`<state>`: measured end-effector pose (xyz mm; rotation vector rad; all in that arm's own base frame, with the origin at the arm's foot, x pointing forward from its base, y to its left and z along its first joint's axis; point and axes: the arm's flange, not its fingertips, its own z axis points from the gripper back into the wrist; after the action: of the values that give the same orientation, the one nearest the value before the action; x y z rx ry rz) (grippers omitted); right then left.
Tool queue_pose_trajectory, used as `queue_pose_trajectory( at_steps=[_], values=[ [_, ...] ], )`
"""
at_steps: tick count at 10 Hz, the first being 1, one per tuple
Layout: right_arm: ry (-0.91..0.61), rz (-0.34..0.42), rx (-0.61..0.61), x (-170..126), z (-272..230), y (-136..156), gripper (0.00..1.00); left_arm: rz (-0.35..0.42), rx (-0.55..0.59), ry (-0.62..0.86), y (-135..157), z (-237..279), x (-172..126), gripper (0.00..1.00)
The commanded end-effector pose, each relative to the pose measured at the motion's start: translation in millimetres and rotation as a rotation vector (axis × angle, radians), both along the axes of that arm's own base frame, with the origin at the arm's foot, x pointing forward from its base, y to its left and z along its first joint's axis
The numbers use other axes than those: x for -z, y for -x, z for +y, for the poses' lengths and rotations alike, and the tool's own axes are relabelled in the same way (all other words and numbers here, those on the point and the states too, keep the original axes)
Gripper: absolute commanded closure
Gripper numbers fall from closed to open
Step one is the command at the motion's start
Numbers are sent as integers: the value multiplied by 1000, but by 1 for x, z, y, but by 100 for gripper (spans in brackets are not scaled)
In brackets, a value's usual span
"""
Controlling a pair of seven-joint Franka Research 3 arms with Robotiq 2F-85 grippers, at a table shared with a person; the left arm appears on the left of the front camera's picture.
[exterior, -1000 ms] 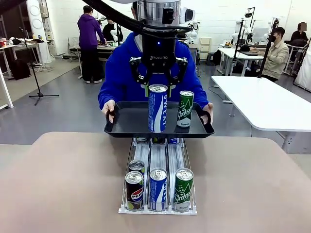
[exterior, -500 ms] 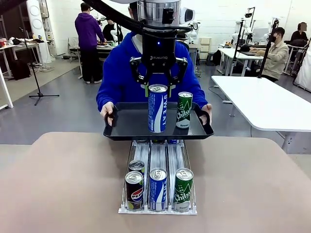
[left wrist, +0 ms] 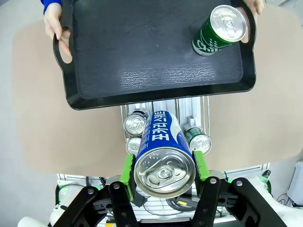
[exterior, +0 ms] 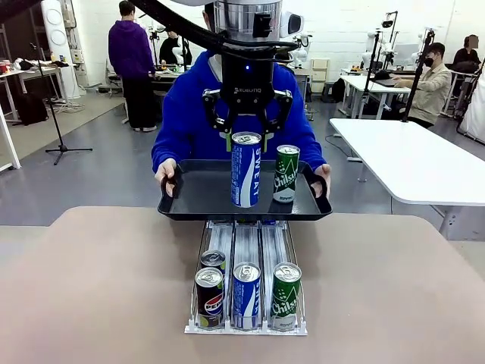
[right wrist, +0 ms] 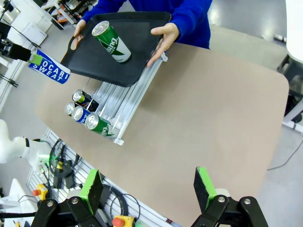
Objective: Retrieve and hand over the desired beverage to the person.
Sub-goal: Place the picked can on the Handle tray extended by the person.
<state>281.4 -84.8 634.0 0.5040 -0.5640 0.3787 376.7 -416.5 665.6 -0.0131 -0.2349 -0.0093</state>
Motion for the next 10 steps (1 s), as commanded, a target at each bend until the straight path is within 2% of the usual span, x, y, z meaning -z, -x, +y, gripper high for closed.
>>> queue_pose_trajectory(
  at_steps=[1, 4, 5, 10],
  values=[
    [-7, 3, -8, 1, 0, -1, 0, 11, 2, 25, -26, 14, 3, 42],
    [-7, 3, -8, 1, 0, -1, 0, 0, -5, 10, -82, 39, 22, 42],
    [-7, 3, -8, 1, 0, -1, 0, -18, -33, 7, -90, 46, 27, 42],
    [-7, 3, -8, 1, 0, -1, 0, 53, -47, 94, -145, 80, 49, 42]
  ],
)
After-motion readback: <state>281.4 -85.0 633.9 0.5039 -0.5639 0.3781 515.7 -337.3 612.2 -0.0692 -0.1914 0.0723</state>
